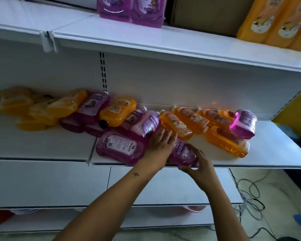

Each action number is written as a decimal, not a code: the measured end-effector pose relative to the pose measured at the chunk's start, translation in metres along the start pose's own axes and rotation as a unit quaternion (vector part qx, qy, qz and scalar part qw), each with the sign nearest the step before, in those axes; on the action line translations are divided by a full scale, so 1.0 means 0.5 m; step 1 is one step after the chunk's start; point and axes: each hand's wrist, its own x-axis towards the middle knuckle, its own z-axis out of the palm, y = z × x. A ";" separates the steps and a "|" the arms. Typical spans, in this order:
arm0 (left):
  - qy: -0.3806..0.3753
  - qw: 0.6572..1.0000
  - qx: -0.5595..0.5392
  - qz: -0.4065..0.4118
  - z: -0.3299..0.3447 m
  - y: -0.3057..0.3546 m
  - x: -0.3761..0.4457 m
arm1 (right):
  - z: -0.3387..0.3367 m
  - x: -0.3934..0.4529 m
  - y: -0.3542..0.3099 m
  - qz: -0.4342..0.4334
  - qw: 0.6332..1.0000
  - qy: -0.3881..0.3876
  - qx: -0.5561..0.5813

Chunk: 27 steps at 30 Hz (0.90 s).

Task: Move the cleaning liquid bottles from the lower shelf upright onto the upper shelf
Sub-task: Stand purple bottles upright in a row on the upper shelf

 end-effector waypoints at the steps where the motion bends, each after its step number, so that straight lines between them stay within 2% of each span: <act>1: 0.002 1.000 0.006 0.001 0.000 0.007 -0.001 | 0.002 -0.012 -0.004 -0.012 0.999 0.022 -0.029; 5: 0.011 0.999 0.010 0.048 0.001 0.041 0.007 | -0.004 -0.069 0.003 -0.015 0.996 0.068 -0.050; 8: -0.001 0.995 -0.078 0.064 -0.006 0.049 0.003 | -0.030 -0.096 0.002 -0.025 0.996 0.073 -0.050; 11: -0.001 0.979 -0.202 0.006 -0.004 0.053 -0.023 | -0.042 -0.110 -0.015 -0.023 0.993 0.107 -0.032; 13: 0.034 0.954 -0.293 -0.053 -0.005 0.061 -0.042 | -0.041 -0.112 -0.035 -0.018 0.985 0.171 0.002; 15: 0.083 0.928 -0.352 -0.090 -0.016 0.077 -0.057 | -0.045 -0.107 -0.069 -0.009 0.978 0.195 0.074; 17: 0.122 0.904 -0.399 -0.093 -0.040 0.092 -0.071 | -0.048 -0.100 -0.116 -0.016 0.970 0.172 0.173; 20: 0.169 0.873 -0.448 -0.090 -0.089 0.092 -0.097 | -0.037 -0.083 -0.189 -0.024 0.939 0.148 0.310; 24: 0.236 0.863 -0.434 -0.106 -0.144 0.052 -0.141 | 0.005 -0.058 -0.289 -0.044 0.920 0.141 0.364; 27: 0.258 0.813 -0.510 -0.108 -0.178 0.000 -0.192 | 0.037 -0.030 -0.345 -0.066 0.913 0.104 0.390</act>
